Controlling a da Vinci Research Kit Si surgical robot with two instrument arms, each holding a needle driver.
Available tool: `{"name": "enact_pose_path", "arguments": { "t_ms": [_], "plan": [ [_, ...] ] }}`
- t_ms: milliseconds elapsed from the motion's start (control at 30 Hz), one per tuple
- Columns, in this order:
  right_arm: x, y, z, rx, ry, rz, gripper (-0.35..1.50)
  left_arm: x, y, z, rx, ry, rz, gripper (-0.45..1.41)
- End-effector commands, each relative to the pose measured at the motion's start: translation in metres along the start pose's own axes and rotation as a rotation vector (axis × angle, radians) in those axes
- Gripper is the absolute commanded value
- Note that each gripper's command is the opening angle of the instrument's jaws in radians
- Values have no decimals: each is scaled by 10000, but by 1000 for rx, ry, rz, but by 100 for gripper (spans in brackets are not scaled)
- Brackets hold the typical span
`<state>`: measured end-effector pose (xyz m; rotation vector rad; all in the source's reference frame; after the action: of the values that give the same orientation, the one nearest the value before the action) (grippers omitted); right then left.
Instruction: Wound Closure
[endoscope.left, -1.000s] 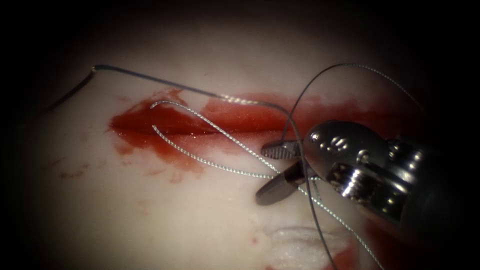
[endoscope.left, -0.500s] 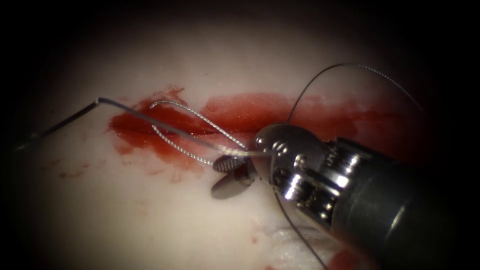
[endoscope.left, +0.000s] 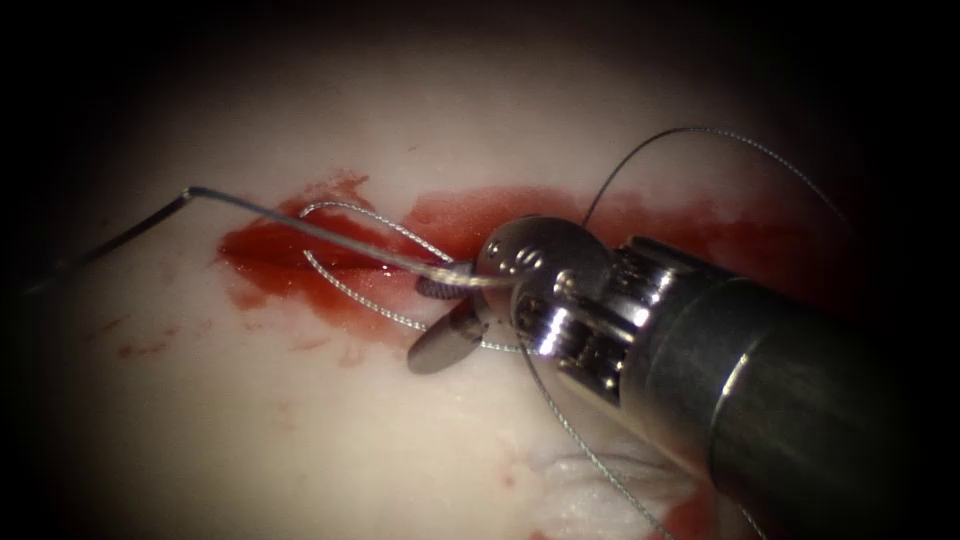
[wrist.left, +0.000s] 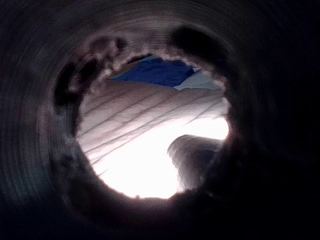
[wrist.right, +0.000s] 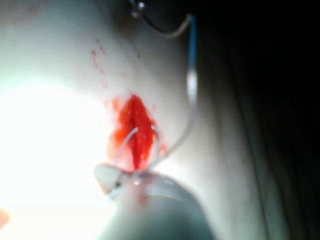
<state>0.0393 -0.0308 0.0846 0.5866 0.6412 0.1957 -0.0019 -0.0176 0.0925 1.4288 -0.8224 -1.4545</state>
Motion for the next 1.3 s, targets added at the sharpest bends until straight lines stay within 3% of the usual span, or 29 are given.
{"name": "enact_pose_path", "arguments": {
  "t_ms": [33, 200, 400, 667, 700, 767, 933, 967, 1067, 1300],
  "plan": [
    [9, 8, 3, -2, 2, -7, 32, -10, -9, 3, 3, -1, 6, -45],
    [8, 9, 7, 25, -15, -51, -35, -10, -9, 3, 3, -2, 6, -45],
    [-2, 6, -5, 73, -41, -31, -35, -10, -9, 4, 4, -2, 6, -45],
    [-44, -1, -45, 117, -70, 46, -35, -11, -11, 3, 2, -13, 5, -45],
    [-73, -5, -68, 69, -67, 70, -35, -11, -11, 3, 2, -16, 4, -45],
    [-104, -10, -93, 41, -63, 92, -35, -12, -11, 3, 1, -20, 4, -45],
    [-166, -20, -138, 22, -50, 160, -35, -11, -11, 5, 1, -23, 5, -45],
    [-166, -20, -138, 22, -50, 160, -35, -11, -11, 5, 1, -23, 5, -45],
    [-207, -30, -169, -25, -59, 220, -35, -12, -11, 5, 1, -23, 5, -45],
    [-267, -47, -203, -72, -65, 300, -35, -12, -11, 5, 1, -23, 4, -45]
  ]
}}
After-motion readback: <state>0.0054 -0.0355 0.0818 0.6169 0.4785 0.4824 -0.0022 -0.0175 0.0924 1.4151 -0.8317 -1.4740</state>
